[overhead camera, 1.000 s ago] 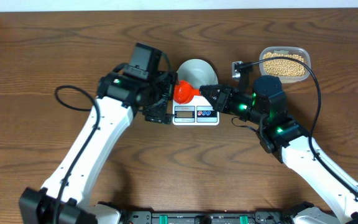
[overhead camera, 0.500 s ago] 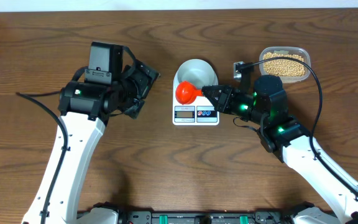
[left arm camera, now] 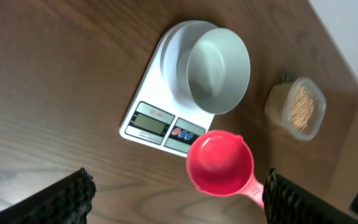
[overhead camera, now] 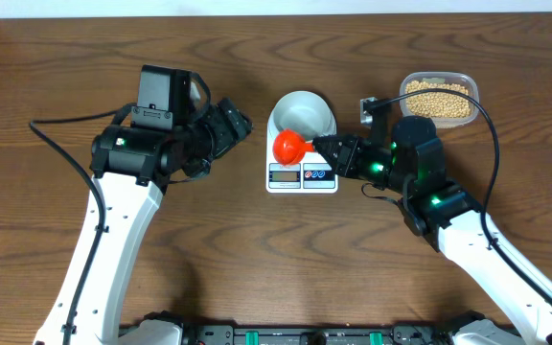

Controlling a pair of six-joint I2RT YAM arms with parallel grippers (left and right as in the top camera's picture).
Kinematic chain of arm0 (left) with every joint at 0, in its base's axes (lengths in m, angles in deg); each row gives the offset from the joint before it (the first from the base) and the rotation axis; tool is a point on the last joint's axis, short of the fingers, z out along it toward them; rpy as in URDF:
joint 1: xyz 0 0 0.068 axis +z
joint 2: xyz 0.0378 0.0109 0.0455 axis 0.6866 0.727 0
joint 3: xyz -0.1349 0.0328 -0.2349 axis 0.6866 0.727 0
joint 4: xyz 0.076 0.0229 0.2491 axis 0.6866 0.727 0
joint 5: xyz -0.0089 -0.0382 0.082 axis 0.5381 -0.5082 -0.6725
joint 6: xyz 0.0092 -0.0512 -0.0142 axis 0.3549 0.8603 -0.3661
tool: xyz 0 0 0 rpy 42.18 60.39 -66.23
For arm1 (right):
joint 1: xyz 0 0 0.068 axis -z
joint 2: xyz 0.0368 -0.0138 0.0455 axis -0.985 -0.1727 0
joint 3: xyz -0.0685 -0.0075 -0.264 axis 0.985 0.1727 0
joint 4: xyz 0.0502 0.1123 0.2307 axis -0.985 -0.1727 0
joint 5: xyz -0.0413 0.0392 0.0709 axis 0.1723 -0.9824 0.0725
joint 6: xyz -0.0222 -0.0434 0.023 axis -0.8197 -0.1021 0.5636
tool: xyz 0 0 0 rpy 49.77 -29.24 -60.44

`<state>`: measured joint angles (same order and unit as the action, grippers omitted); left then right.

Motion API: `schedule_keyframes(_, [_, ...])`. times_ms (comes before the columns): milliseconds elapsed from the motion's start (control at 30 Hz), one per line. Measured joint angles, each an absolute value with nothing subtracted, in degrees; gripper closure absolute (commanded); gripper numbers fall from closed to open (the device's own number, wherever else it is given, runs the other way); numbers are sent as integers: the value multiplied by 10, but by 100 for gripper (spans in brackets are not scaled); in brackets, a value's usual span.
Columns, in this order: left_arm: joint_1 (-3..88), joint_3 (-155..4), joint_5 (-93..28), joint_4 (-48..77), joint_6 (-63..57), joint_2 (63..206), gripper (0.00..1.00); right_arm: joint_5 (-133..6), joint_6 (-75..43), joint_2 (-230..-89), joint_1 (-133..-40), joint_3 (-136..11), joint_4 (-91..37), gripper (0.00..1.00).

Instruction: Scoop item into bowl and weigh 50g on scale

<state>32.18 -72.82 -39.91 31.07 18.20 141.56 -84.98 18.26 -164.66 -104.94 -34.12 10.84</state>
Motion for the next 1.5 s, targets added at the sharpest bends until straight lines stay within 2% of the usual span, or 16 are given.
schedule_keyframes(200, [322, -728, -399, 311, 89, 1416, 12, -826, 128, -1646, -1049, -419, -33, 98])
schedule_keyframes(433, [322, -728, -414, 310, 55, 1416, 12, -738, 55, -1644, -1049, -541, -221, 98])
schedule_keyframes(667, [322, -728, -461, 310, 51, 1416, 12, -532, 18, -1642, -1049, -640, -423, 98])
schedule_keyframes(833, [322, -728, -470, 310, 49, 1416, 12, -395, 17, -1639, -1043, -657, -511, 99])
schedule_keyframes(900, [322, -728, -471, 310, 47, 1416, 24, -346, 19, -1639, -1030, -657, -537, 99])
schedule_keyframes(1000, [322, -728, -472, 311, 38, 1416, 55, -313, 21, -1639, -1012, -657, -551, 99])
schedule_keyframes(1033, [322, -728, -472, 311, 36, 1416, 75, -304, 22, -1639, -1006, -657, -552, 99])
schedule_keyframes(1133, [314, -728, -474, 317, 16, 1416, 91, -285, 23, -1639, -986, -657, -556, 99])
schedule_keyframes(1500, [216, -728, -479, 331, 2, 1426, 93, -275, 23, -1639, -961, -657, -554, 99])
